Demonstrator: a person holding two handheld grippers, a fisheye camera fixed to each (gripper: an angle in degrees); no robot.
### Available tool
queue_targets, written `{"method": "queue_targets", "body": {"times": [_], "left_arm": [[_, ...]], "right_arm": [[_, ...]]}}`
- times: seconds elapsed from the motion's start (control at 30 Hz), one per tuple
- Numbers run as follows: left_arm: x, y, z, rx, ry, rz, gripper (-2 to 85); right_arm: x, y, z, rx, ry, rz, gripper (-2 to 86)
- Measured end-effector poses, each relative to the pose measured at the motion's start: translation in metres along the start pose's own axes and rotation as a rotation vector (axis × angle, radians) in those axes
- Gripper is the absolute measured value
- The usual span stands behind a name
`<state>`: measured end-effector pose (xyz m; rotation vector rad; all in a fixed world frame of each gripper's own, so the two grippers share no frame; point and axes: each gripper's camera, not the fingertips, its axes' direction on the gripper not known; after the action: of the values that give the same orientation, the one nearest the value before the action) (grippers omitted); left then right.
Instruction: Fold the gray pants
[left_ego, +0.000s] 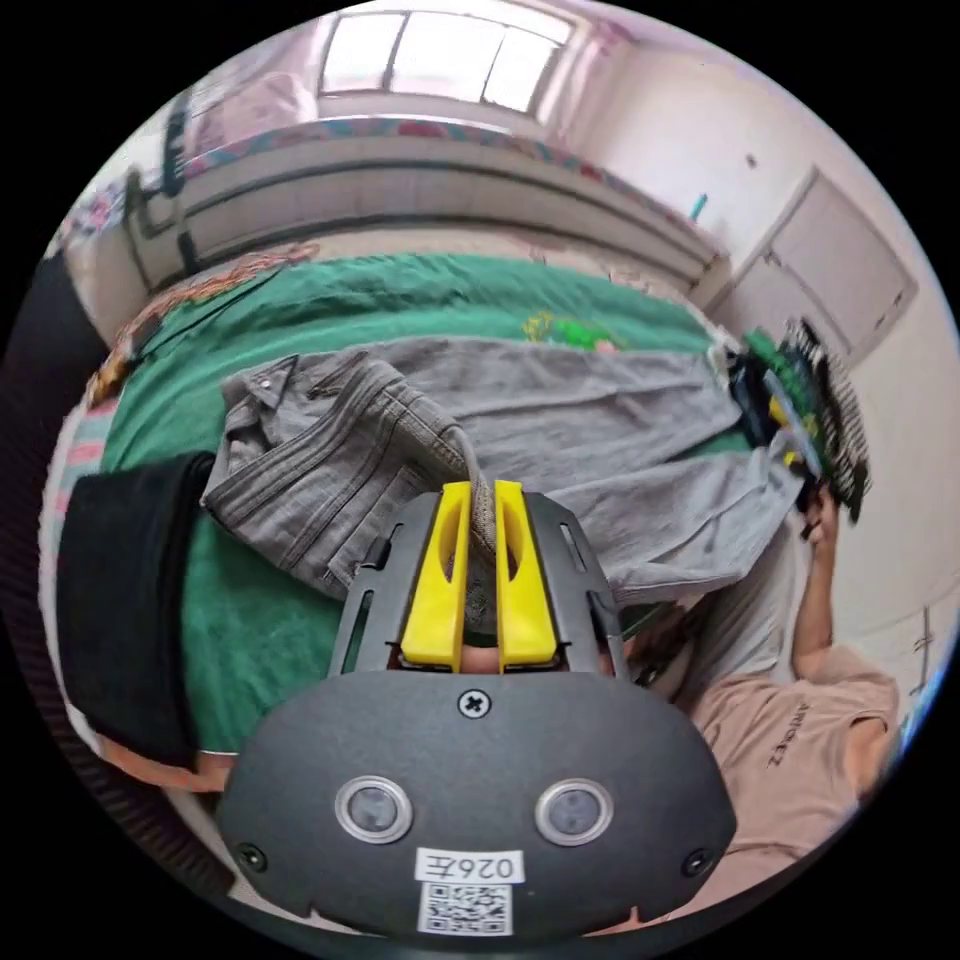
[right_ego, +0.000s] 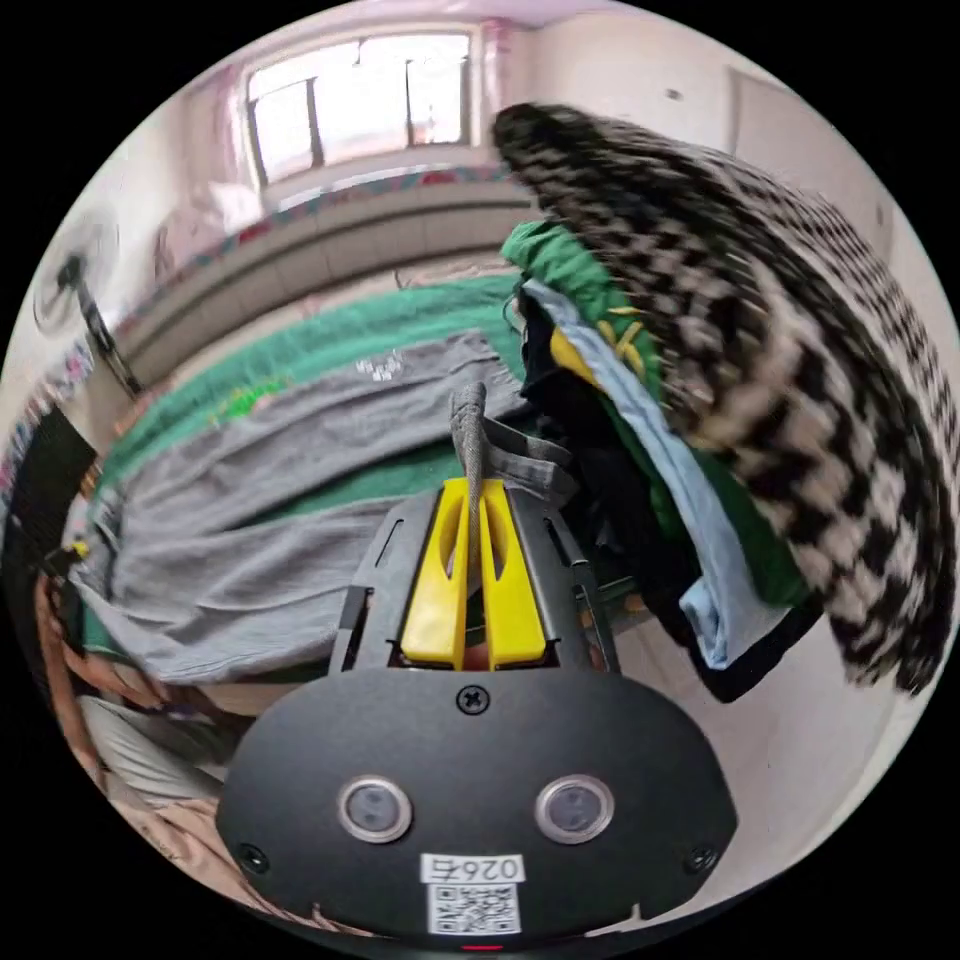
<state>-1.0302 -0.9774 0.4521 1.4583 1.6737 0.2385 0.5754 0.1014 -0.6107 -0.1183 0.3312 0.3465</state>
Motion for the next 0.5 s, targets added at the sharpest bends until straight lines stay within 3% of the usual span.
{"method": "queue_targets", "body": {"times": [0.13,0.23,0.33,0.5], "left_arm": [[-0.093,0.094,-0.050,0.343,0.269,-0.260,2.2],[-0.139,0.159,-0.060,0.575,0.389,-0.423,-0.2],[-0.154,0.175,-0.060,0.644,0.406,-0.468,-0.7],[-0.141,0.145,-0.058,0.657,0.264,-0.444,-0.6]], "right_arm": [[0.078,0.072,-0.027,0.222,-0.304,0.265,-1.6],[0.097,0.106,-0.033,0.359,-0.382,0.397,-1.5],[0.094,0.108,-0.029,0.443,-0.409,0.466,-1.5],[0.060,0.062,-0.002,0.469,-0.323,0.446,-1.5]]}}
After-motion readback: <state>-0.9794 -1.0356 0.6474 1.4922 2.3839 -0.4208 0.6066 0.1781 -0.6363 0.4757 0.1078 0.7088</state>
